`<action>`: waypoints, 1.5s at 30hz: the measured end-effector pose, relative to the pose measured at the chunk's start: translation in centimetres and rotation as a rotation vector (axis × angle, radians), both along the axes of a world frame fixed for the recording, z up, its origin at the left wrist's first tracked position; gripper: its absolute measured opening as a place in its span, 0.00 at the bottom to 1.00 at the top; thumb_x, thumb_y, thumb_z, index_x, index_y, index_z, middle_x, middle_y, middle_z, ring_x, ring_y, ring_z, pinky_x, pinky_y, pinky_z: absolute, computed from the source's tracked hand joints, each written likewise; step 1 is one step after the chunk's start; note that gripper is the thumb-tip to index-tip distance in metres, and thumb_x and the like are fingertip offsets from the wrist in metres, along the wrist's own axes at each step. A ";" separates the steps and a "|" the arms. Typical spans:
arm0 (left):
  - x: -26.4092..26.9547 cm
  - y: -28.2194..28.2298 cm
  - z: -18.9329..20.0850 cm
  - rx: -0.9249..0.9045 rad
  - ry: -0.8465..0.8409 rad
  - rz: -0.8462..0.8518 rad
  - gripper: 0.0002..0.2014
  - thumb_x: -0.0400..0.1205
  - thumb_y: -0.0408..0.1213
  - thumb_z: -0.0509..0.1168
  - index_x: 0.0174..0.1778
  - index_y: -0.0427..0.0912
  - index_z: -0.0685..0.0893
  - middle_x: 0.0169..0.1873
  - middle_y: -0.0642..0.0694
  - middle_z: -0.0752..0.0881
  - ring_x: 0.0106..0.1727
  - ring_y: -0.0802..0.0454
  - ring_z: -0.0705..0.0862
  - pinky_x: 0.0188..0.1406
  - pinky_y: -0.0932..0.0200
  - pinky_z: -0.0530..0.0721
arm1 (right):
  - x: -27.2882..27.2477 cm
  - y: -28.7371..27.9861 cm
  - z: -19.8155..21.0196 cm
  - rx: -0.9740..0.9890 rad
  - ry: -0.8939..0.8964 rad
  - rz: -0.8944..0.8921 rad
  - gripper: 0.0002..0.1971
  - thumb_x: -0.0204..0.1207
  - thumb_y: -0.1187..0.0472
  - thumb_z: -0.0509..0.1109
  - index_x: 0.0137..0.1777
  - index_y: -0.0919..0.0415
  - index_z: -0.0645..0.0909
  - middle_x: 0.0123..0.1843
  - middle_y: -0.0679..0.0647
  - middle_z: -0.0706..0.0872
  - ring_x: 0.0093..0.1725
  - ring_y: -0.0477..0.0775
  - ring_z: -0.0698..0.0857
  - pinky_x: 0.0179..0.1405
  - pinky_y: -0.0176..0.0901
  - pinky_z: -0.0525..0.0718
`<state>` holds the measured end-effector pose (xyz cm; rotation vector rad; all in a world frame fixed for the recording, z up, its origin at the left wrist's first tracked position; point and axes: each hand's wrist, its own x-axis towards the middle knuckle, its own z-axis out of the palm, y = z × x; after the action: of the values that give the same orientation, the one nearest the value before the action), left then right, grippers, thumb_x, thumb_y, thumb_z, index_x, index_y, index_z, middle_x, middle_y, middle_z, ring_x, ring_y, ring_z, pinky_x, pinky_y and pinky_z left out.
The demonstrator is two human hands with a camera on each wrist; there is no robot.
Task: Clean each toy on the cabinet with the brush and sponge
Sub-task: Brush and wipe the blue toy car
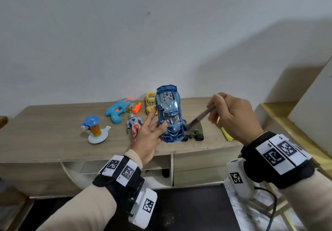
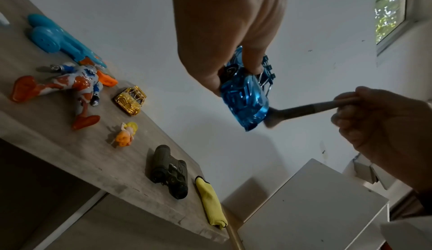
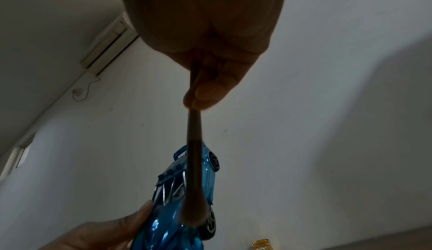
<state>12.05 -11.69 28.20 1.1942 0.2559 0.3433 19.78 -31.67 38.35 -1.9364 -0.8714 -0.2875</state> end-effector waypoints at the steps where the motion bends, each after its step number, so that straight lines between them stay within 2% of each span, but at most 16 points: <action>1: 0.0 0.1 -0.1 0.001 -0.001 -0.007 0.33 0.81 0.25 0.63 0.79 0.57 0.65 0.57 0.52 0.88 0.54 0.60 0.88 0.41 0.65 0.86 | 0.1 0.0 0.1 0.050 -0.009 -0.038 0.18 0.85 0.59 0.53 0.37 0.60 0.81 0.26 0.53 0.85 0.21 0.43 0.81 0.25 0.31 0.78; 3: -0.2 0.4 -0.2 0.006 0.006 -0.020 0.34 0.81 0.25 0.63 0.79 0.58 0.64 0.55 0.53 0.88 0.53 0.61 0.88 0.41 0.66 0.86 | 0.2 0.2 0.2 0.183 -0.012 -0.064 0.16 0.85 0.58 0.53 0.44 0.61 0.80 0.29 0.52 0.85 0.25 0.47 0.82 0.23 0.37 0.81; 5: -0.3 0.5 -0.2 0.009 0.015 -0.033 0.34 0.81 0.25 0.63 0.79 0.59 0.64 0.57 0.53 0.88 0.55 0.60 0.87 0.45 0.64 0.85 | 0.1 0.7 0.3 0.197 -0.005 -0.030 0.14 0.85 0.58 0.52 0.49 0.60 0.80 0.35 0.52 0.87 0.30 0.47 0.85 0.23 0.36 0.83; 9: -0.7 1.2 0.0 -0.036 0.026 -0.025 0.34 0.80 0.26 0.64 0.79 0.58 0.66 0.63 0.46 0.86 0.63 0.53 0.85 0.65 0.49 0.79 | -0.5 1.3 0.2 0.078 0.053 -0.012 0.18 0.85 0.59 0.53 0.39 0.60 0.80 0.26 0.52 0.84 0.22 0.44 0.82 0.23 0.31 0.79; 13: -0.9 2.2 -0.3 -0.076 0.025 -0.041 0.35 0.78 0.28 0.66 0.79 0.57 0.66 0.62 0.45 0.87 0.64 0.48 0.84 0.65 0.46 0.81 | -0.9 2.1 0.0 0.229 -0.020 -0.045 0.16 0.85 0.59 0.52 0.45 0.63 0.81 0.31 0.52 0.85 0.29 0.46 0.85 0.22 0.33 0.82; 15: -0.9 2.5 -0.4 -0.087 0.034 -0.044 0.36 0.75 0.30 0.68 0.79 0.57 0.66 0.60 0.46 0.88 0.64 0.47 0.84 0.67 0.43 0.80 | -1.0 2.8 -0.1 0.164 0.001 -0.018 0.16 0.85 0.60 0.53 0.45 0.63 0.82 0.33 0.52 0.86 0.31 0.47 0.86 0.25 0.39 0.85; 17: -1.0 3.0 -0.5 -0.103 0.043 -0.045 0.36 0.75 0.31 0.68 0.79 0.56 0.66 0.60 0.46 0.88 0.65 0.46 0.84 0.69 0.39 0.77 | -1.4 3.4 -0.2 0.047 0.053 0.023 0.17 0.84 0.60 0.54 0.39 0.61 0.82 0.29 0.53 0.85 0.25 0.50 0.85 0.25 0.45 0.85; 20: -1.2 3.9 -0.9 -0.156 0.047 -0.034 0.32 0.80 0.28 0.64 0.80 0.52 0.66 0.60 0.45 0.88 0.63 0.46 0.85 0.63 0.43 0.83 | -2.0 3.7 -0.4 0.109 0.046 -0.001 0.18 0.84 0.58 0.53 0.36 0.57 0.79 0.25 0.53 0.83 0.21 0.50 0.82 0.21 0.42 0.81; 23: -1.2 4.9 -1.1 -0.203 0.053 -0.020 0.30 0.81 0.28 0.63 0.79 0.49 0.67 0.65 0.42 0.84 0.60 0.48 0.86 0.52 0.54 0.88 | -2.5 4.3 -0.8 0.217 0.031 -0.032 0.16 0.83 0.56 0.53 0.42 0.58 0.81 0.31 0.52 0.85 0.27 0.48 0.85 0.22 0.38 0.83; 29: -0.8 6.2 -0.8 -0.252 0.047 -0.012 0.26 0.82 0.30 0.62 0.77 0.48 0.71 0.61 0.38 0.84 0.50 0.45 0.85 0.31 0.56 0.86 | -3.9 5.1 -3.8 0.131 0.199 -0.044 0.08 0.80 0.63 0.64 0.51 0.62 0.84 0.36 0.55 0.89 0.33 0.46 0.88 0.29 0.37 0.87; 31: -0.5 6.5 -0.8 -0.255 0.051 -0.008 0.26 0.82 0.32 0.63 0.77 0.48 0.71 0.62 0.37 0.85 0.52 0.43 0.85 0.36 0.52 0.81 | -4.3 4.6 -5.0 0.074 0.240 -0.084 0.05 0.77 0.64 0.68 0.49 0.60 0.85 0.33 0.53 0.88 0.29 0.42 0.86 0.28 0.34 0.85; 33: -0.1 6.6 -0.8 -0.256 0.043 -0.017 0.25 0.83 0.32 0.62 0.77 0.48 0.71 0.65 0.39 0.84 0.59 0.41 0.84 0.43 0.51 0.86 | -4.6 4.1 -6.2 -0.075 0.272 -0.135 0.03 0.75 0.64 0.71 0.47 0.57 0.85 0.33 0.50 0.88 0.29 0.40 0.84 0.29 0.32 0.83; 36: 0.7 5.9 -0.9 -0.258 0.035 -0.060 0.25 0.84 0.31 0.61 0.78 0.48 0.70 0.65 0.40 0.83 0.58 0.40 0.84 0.27 0.59 0.87 | -4.7 3.3 -7.9 -0.359 0.282 -0.203 0.03 0.73 0.59 0.73 0.45 0.52 0.84 0.37 0.49 0.88 0.37 0.45 0.85 0.39 0.36 0.81; 37: 1.0 5.6 -1.0 -0.263 0.037 -0.075 0.25 0.84 0.30 0.61 0.78 0.48 0.69 0.64 0.41 0.83 0.55 0.43 0.85 0.28 0.60 0.86 | -4.7 3.0 -8.3 -0.400 0.287 -0.216 0.03 0.73 0.58 0.73 0.45 0.52 0.84 0.38 0.48 0.88 0.39 0.47 0.85 0.40 0.36 0.81; 41: 2.3 4.1 -1.9 -0.279 0.061 -0.111 0.27 0.83 0.29 0.61 0.79 0.48 0.68 0.64 0.43 0.84 0.58 0.48 0.86 0.46 0.55 0.89 | -4.0 2.0 -9.4 -0.408 0.308 -0.281 0.03 0.73 0.58 0.73 0.46 0.53 0.85 0.37 0.47 0.86 0.39 0.47 0.83 0.33 0.24 0.73; 45: 3.4 3.1 -2.7 -0.272 0.073 -0.098 0.28 0.83 0.28 0.61 0.79 0.48 0.67 0.64 0.43 0.84 0.57 0.50 0.87 0.47 0.56 0.89 | -1.5 0.8 -11.1 -0.242 0.403 -0.415 0.03 0.73 0.60 0.73 0.44 0.57 0.85 0.36 0.52 0.87 0.34 0.48 0.83 0.41 0.38 0.82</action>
<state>15.48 -8.58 25.46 0.9475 0.2963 0.1731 18.28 -30.84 27.29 -2.2883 -0.2435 -0.0249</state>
